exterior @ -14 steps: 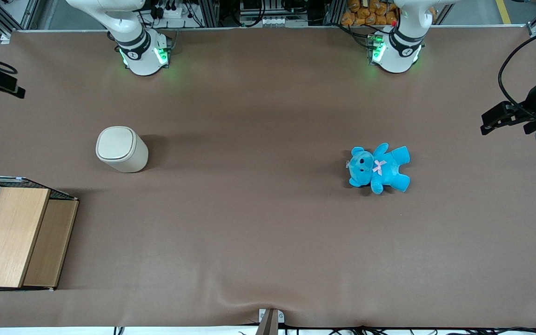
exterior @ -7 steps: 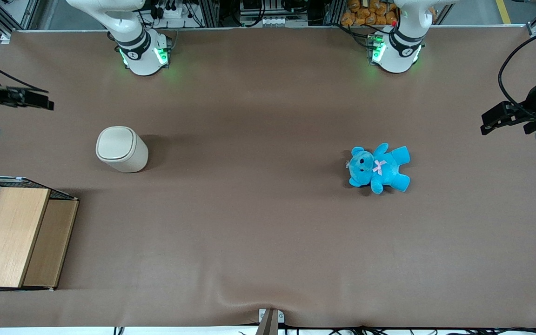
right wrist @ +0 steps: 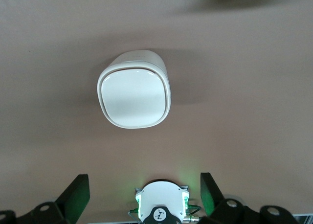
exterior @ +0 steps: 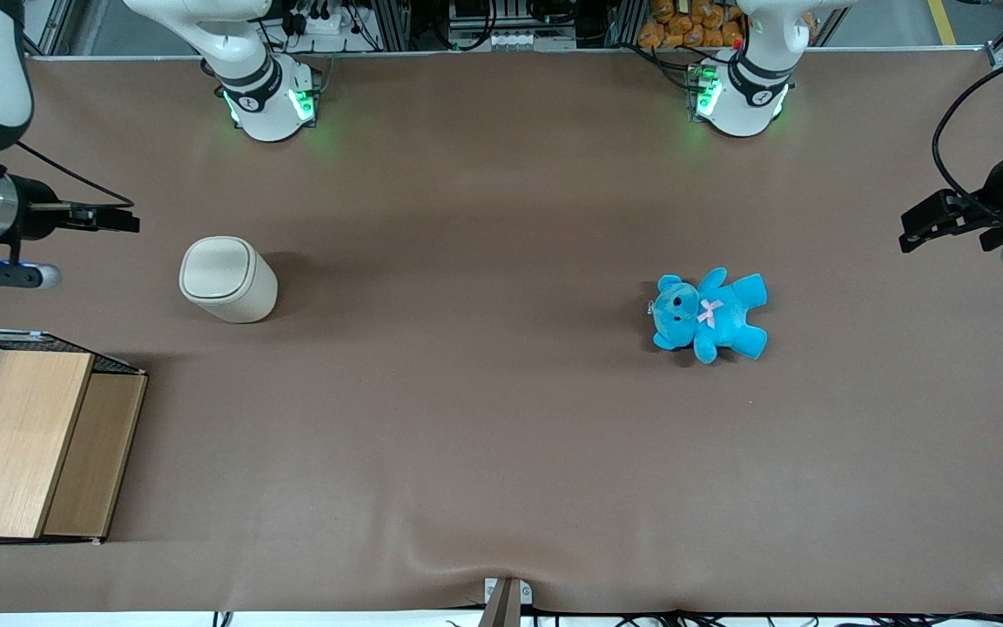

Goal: Open trash can with right arm
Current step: 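Move the open right gripper down beside the white trash can's lid, then close the right gripper on the rim of the trash can lid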

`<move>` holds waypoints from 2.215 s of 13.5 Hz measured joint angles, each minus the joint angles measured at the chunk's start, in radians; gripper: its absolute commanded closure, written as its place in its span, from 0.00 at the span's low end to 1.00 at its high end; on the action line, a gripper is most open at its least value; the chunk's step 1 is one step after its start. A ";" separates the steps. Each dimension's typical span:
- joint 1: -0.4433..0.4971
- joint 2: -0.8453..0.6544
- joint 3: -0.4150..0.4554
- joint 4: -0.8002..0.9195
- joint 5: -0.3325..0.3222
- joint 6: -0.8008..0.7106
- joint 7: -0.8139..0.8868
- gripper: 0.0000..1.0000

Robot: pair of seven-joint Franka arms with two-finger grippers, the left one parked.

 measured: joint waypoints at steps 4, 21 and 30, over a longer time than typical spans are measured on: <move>0.000 0.001 -0.001 -0.089 0.000 0.035 -0.001 0.00; 0.011 0.082 0.006 -0.211 0.000 0.196 -0.005 0.00; 0.016 0.108 0.007 -0.211 0.000 0.219 -0.005 0.00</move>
